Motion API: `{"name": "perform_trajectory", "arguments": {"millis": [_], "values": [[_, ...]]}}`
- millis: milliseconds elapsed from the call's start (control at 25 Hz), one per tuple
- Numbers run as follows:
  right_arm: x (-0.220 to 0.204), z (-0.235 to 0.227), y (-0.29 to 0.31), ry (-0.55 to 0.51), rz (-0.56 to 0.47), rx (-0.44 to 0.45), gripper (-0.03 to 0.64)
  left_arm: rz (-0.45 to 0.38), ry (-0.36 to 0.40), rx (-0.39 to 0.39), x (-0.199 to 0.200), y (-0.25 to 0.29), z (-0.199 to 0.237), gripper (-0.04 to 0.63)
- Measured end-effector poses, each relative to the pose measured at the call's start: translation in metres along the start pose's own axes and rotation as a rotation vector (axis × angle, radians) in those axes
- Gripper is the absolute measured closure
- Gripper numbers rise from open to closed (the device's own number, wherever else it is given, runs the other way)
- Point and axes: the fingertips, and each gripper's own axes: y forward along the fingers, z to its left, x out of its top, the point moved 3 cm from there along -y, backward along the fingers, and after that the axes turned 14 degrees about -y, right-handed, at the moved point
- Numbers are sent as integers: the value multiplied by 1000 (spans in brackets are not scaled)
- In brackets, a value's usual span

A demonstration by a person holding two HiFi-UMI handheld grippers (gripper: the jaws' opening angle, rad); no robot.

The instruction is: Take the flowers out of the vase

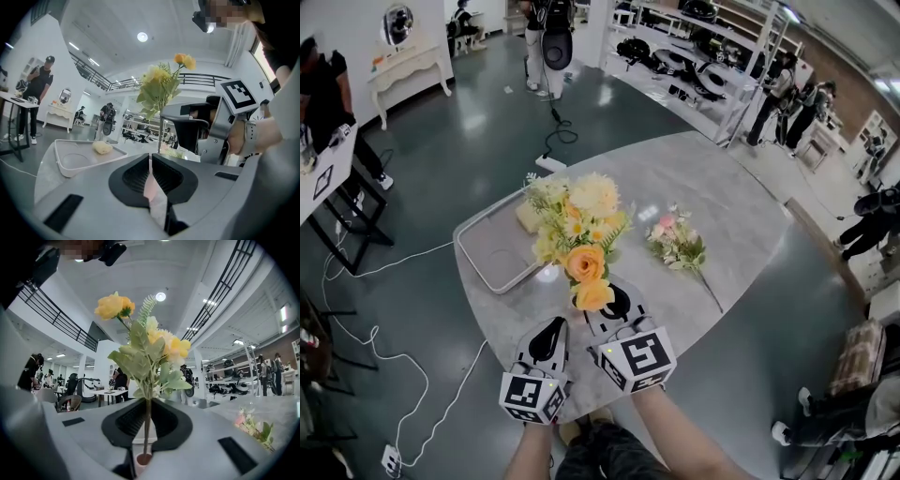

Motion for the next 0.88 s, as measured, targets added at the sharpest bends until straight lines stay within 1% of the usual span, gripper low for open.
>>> {"name": "perform_trajectory", "arguments": {"millis": [400,640,880], "values": [[10,4,-5,2,-21,-3,571,-9,13,-11,4,-9,-3,580],[26,-15,-6,9,-24,1,571,-10,13,-14,19,2,-17,580],[32,-19,-12,3,-24,1,571,-12,17,-19,25,0,-23,580]]}}
